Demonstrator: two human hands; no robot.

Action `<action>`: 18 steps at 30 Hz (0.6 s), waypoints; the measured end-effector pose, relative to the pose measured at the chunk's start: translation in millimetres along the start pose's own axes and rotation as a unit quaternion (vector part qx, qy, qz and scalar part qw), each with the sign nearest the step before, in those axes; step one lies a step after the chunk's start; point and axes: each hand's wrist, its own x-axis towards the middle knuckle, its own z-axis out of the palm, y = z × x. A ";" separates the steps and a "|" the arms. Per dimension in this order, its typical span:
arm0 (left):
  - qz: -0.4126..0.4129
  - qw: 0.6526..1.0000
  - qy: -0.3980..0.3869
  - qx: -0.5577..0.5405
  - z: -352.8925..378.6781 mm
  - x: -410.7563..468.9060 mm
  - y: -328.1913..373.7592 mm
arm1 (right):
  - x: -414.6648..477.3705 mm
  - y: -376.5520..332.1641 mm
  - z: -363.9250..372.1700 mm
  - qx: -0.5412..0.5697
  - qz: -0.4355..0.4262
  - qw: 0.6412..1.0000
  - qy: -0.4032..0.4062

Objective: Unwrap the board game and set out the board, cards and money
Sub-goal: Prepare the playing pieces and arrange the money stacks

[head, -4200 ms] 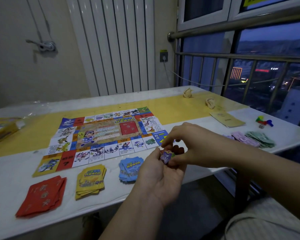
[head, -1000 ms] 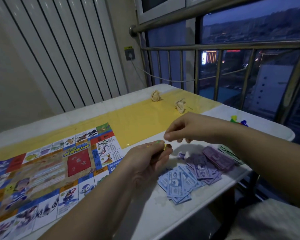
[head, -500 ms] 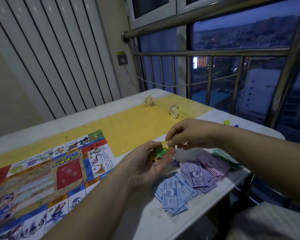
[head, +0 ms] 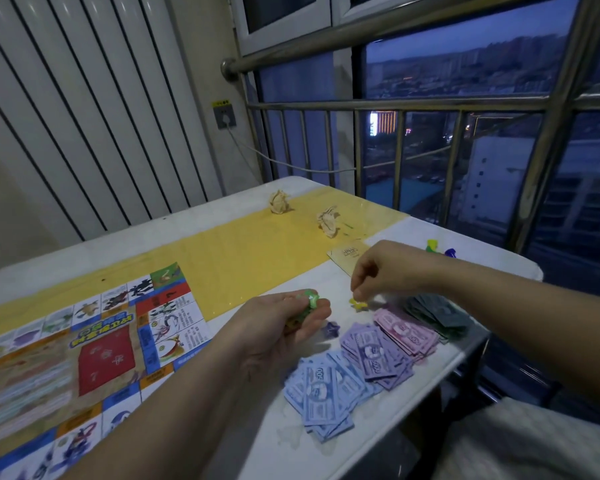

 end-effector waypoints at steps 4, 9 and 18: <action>-0.005 1.000 0.000 -0.003 0.1 1.2 -0.5 | 1.4 2.8 8.9 -0.051 -0.014 0.997 0.060; -0.011 1.000 -0.012 -0.003 6.1 0.2 -2.3 | -10.0 -19.6 -2.1 0.123 -0.054 0.991 0.026; -0.065 0.994 -0.049 -0.077 4.5 -9.2 3.7 | -7.2 -29.7 11.7 0.160 -0.031 0.986 0.012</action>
